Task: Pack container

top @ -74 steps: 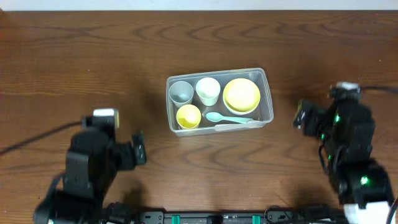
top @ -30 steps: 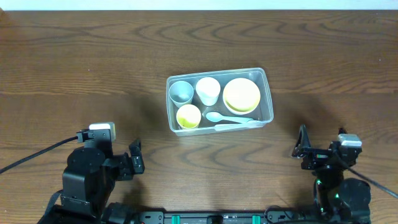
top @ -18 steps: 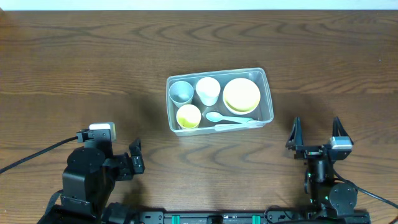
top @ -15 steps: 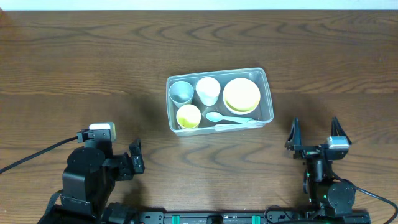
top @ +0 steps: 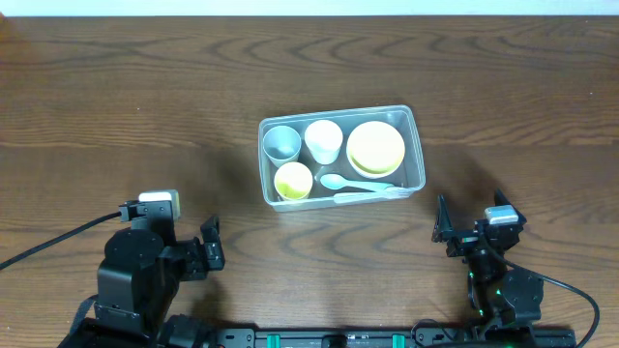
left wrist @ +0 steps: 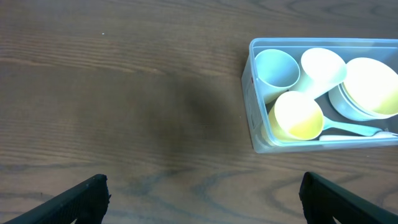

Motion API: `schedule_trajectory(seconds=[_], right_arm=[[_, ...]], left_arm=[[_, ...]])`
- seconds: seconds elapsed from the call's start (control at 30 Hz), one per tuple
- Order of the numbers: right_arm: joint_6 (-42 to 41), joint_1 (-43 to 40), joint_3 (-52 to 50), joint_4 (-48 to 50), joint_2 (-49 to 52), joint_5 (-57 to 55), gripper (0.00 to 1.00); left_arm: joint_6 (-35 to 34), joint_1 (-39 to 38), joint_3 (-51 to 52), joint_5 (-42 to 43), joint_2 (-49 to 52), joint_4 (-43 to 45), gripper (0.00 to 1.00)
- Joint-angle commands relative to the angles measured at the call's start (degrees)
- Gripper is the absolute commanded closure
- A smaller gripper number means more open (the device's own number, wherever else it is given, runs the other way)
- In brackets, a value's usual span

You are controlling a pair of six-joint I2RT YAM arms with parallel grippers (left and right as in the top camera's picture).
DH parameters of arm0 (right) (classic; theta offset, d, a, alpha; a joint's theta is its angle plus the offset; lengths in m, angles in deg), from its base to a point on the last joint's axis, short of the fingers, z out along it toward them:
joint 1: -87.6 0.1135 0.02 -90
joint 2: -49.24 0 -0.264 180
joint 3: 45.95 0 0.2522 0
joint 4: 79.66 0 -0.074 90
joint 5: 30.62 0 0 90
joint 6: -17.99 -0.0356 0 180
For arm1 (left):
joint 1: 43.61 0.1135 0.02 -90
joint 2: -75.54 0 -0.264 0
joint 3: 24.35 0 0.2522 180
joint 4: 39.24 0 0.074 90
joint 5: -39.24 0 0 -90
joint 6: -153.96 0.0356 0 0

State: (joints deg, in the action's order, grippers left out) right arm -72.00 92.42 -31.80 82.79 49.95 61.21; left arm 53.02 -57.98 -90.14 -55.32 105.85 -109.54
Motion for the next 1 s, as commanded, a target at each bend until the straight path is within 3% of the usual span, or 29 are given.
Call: schedule_trajectory(seconds=[0.0,0.83,0.97], right_arm=[[-1.2,-1.0,-0.1,-0.2,-0.3,1.2,0.01],[-1.2,-1.0,-0.1,-0.2,-0.3,1.2,0.01],[-1.2,-1.0,-0.1,-0.2,-0.3,1.2,0.01]], left_arm=[[-0.8,-0.2,0.3,-0.6,-0.1,0.1,0.02],[0.5,-0.2,0.3,-1.2,-0.2,-0.8,0.02],[0.8,3.3,0.8,-0.2,-0.8,-3.1,0.02]])
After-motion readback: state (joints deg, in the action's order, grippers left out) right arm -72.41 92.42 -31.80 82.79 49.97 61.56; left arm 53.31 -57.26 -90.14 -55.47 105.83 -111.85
